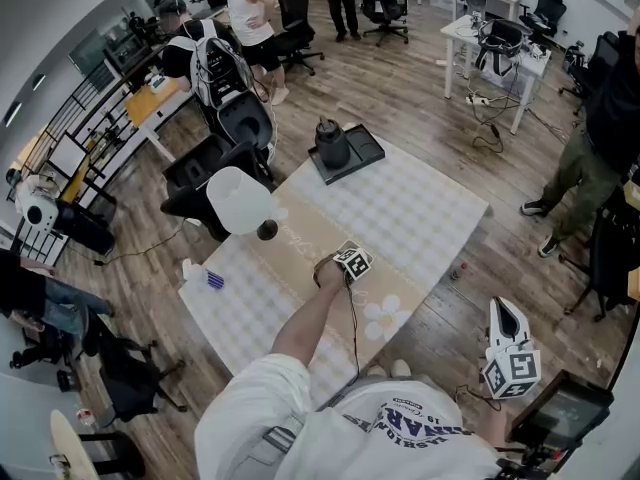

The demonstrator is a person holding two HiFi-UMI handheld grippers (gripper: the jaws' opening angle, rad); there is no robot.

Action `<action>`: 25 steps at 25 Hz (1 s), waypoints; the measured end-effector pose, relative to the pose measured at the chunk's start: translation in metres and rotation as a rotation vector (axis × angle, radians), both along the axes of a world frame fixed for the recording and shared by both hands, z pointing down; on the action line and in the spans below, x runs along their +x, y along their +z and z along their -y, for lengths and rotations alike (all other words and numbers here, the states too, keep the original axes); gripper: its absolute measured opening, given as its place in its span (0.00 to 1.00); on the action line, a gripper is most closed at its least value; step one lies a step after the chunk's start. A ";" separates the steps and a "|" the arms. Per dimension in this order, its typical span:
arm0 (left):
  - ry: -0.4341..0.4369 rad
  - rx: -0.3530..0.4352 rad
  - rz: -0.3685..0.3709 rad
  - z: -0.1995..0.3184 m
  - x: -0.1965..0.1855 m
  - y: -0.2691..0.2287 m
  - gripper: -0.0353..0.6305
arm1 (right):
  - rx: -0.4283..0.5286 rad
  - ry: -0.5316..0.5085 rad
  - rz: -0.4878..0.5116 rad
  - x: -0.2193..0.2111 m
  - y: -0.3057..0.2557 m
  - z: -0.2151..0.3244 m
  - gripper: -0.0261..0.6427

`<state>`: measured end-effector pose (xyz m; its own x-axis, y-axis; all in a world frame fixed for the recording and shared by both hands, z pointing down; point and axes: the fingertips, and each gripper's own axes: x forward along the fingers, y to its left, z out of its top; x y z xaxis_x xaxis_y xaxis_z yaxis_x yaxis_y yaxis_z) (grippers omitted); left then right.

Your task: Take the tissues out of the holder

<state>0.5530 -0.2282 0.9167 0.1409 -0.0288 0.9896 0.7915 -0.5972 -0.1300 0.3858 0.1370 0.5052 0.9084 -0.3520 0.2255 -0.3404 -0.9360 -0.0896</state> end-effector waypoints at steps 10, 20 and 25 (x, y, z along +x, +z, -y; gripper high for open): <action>-0.002 -0.003 -0.021 0.002 0.004 -0.001 0.42 | 0.000 -0.002 0.003 0.003 0.001 0.001 0.05; -0.001 0.007 -0.096 0.008 0.012 -0.033 0.42 | 0.013 -0.012 -0.011 0.000 -0.001 0.003 0.05; -0.016 -0.010 -0.140 0.007 0.012 -0.050 0.42 | 0.018 -0.038 -0.026 0.001 -0.007 0.007 0.05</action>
<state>0.5648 -0.2354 0.8663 0.2773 -0.0228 0.9605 0.7564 -0.6112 -0.2329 0.3864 0.1304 0.4978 0.9000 -0.3898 0.1952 -0.3779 -0.9208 -0.0964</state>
